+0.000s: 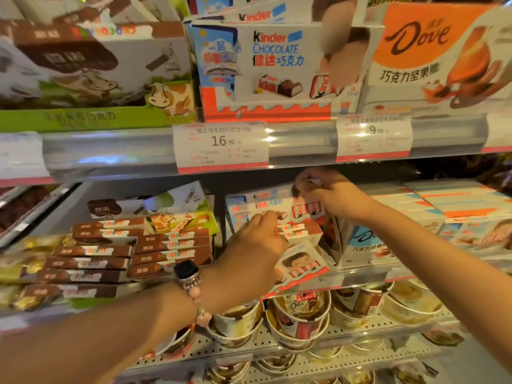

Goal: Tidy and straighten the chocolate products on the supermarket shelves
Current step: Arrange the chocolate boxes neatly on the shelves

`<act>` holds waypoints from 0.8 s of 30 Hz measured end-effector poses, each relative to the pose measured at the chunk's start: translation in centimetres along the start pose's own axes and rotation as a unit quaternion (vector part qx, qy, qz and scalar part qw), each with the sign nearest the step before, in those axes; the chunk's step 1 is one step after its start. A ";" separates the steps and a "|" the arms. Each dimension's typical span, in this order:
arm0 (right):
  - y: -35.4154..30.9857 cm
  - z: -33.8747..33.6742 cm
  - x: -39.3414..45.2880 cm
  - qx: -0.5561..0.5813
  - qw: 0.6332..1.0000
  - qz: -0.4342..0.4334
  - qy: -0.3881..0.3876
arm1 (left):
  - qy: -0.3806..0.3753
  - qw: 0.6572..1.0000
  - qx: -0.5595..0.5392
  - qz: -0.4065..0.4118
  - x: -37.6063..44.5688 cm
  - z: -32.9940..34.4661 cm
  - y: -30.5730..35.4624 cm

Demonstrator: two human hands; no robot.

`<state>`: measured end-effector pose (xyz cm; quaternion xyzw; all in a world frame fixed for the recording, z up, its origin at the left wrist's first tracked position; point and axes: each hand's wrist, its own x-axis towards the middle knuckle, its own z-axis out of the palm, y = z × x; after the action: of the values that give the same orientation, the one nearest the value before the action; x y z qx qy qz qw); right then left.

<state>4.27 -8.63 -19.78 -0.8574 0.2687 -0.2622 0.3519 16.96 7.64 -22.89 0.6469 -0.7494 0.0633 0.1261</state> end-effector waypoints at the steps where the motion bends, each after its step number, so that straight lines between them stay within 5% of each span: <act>1: 0.1 0.6 0.3 -0.031 0.999 0.005 -0.033 | -0.001 1.000 0.000 -0.001 0.0 0.0 0.0; 4: 0.9 1.6 1.0 -0.161 0.980 0.011 -0.115 | -0.003 1.000 -0.003 -0.001 -0.2 0.1 -0.1; 10: 0.7 0.8 1.9 -0.326 0.931 0.027 -0.161 | 0.007 1.000 -0.031 0.000 0.3 0.2 -0.8; 14: 0.2 0.1 1.2 -0.302 0.943 0.015 -0.139 | -0.004 0.999 -0.040 -0.010 0.7 0.4 -1.4; 17: -1.5 -0.6 -0.8 -0.150 0.985 -0.063 -0.058 | -0.020 0.998 -0.052 -0.024 0.9 0.3 -1.6; 20: -3.2 -0.8 -3.5 -0.047 0.987 -0.106 -0.108 | -0.042 0.995 -0.079 -0.044 1.2 -0.1 -1.9; 24: -3.8 0.0 -5.5 -0.258 0.946 -0.138 -0.139 | -0.071 0.989 -0.121 -0.046 1.6 -0.7 -2.0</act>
<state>1.38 -2.75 -18.36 -0.9756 0.1540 -0.1079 0.1132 18.83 6.03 -21.92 0.6637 -0.7278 -0.0799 0.1533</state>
